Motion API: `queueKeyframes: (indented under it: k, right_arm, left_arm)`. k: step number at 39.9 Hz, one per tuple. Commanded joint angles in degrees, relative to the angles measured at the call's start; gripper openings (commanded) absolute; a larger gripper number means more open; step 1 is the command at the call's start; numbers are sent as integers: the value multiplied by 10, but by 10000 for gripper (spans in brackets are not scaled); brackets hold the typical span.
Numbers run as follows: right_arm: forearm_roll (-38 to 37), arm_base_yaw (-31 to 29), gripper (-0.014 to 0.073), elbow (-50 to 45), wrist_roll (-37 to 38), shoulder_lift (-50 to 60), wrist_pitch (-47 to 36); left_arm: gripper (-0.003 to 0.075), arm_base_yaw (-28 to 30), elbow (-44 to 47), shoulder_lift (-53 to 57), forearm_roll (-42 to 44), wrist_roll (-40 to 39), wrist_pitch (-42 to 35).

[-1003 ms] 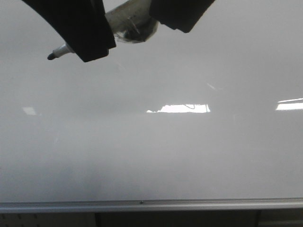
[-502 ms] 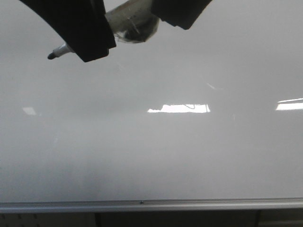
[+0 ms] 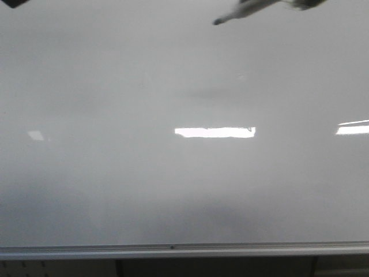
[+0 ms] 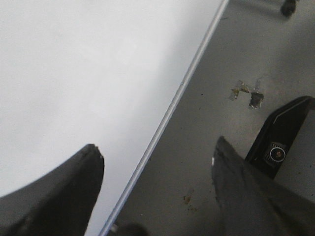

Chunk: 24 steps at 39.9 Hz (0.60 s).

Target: Write number 0 on whiteboard

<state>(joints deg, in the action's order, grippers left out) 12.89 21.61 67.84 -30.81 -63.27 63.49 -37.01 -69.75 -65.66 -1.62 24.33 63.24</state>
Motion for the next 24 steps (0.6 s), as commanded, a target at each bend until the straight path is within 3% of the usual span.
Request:
queueKeyframes:
  k: [1, 6, 11, 20, 24]
  right_arm:
    - [4, -76, -54, -22, 35, 43, -48]
    - [4, -185, -54, -83, 84, 92, -134]
    - [7, -255, -54, -169, 100, 129, -265]
    - [61, -265, -54, -287, 100, 126, -495]
    - [67, -264, -54, -301, 100, 116, -540]
  left_arm:
    - [462, 52, 16, 49, -4, -56, -40]
    - [462, 121, 52, 94, -4, -110, -68]
    - [462, 162, 70, 119, -8, -114, -86]
    - [462, 171, 72, 118, -8, -114, -97]
    - [462, 171, 72, 115, -7, -114, -98]
